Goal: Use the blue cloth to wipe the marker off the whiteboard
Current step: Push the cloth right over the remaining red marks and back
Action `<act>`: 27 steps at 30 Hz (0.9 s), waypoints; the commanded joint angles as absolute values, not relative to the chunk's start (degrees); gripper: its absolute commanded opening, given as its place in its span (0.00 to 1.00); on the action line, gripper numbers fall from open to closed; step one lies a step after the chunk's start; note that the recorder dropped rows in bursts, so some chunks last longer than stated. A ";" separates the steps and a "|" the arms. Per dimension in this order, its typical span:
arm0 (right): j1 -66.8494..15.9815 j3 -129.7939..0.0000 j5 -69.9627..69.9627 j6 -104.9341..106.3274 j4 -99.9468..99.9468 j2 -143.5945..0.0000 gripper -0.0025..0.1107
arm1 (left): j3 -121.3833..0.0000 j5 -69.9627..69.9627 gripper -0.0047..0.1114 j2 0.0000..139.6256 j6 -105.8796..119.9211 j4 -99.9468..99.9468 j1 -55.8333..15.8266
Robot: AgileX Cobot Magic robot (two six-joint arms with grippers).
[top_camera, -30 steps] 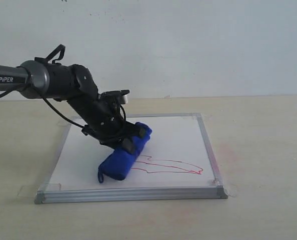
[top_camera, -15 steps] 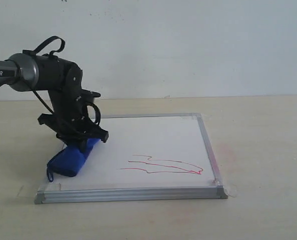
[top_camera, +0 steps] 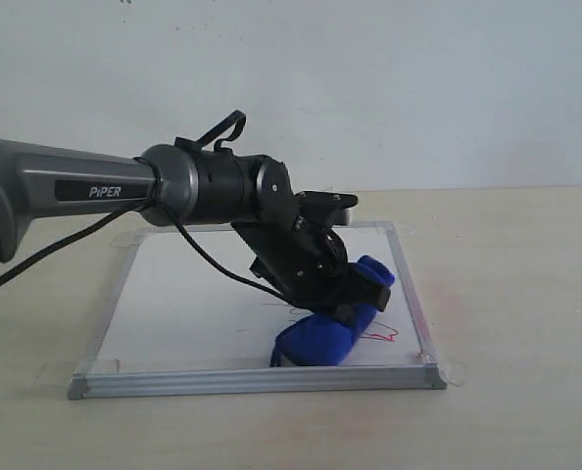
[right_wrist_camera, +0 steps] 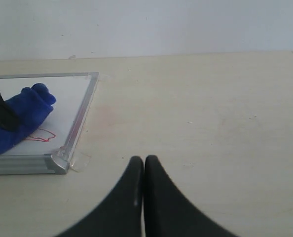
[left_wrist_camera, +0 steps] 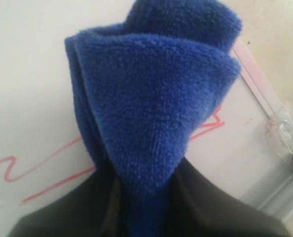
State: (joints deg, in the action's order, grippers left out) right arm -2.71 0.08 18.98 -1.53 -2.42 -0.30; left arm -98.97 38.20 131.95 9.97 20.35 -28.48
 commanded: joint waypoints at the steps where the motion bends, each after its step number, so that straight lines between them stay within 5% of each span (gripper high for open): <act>1: -2.32 0.00 18.39 -1.30 -2.49 0.00 0.02 | -98.69 38.77 0.08 132.23 8.34 14.08 -26.69; 8: -2.32 0.00 18.39 -1.30 -2.49 0.00 0.02 | -98.69 52.66 0.08 132.11 -3.91 -7.79 -18.96; 15: -2.32 0.00 18.39 -1.30 -2.49 0.00 0.02 | -98.69 54.19 0.08 129.14 -5.21 -9.11 -12.39; 27: -2.32 0.00 18.39 -1.30 -2.49 0.00 0.02 | -98.69 42.85 0.08 128.37 -4.74 3.08 -16.75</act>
State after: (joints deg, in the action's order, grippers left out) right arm -2.71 0.08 18.98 -1.53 -2.42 -0.30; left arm -98.87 46.26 128.37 -4.48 -0.52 -14.57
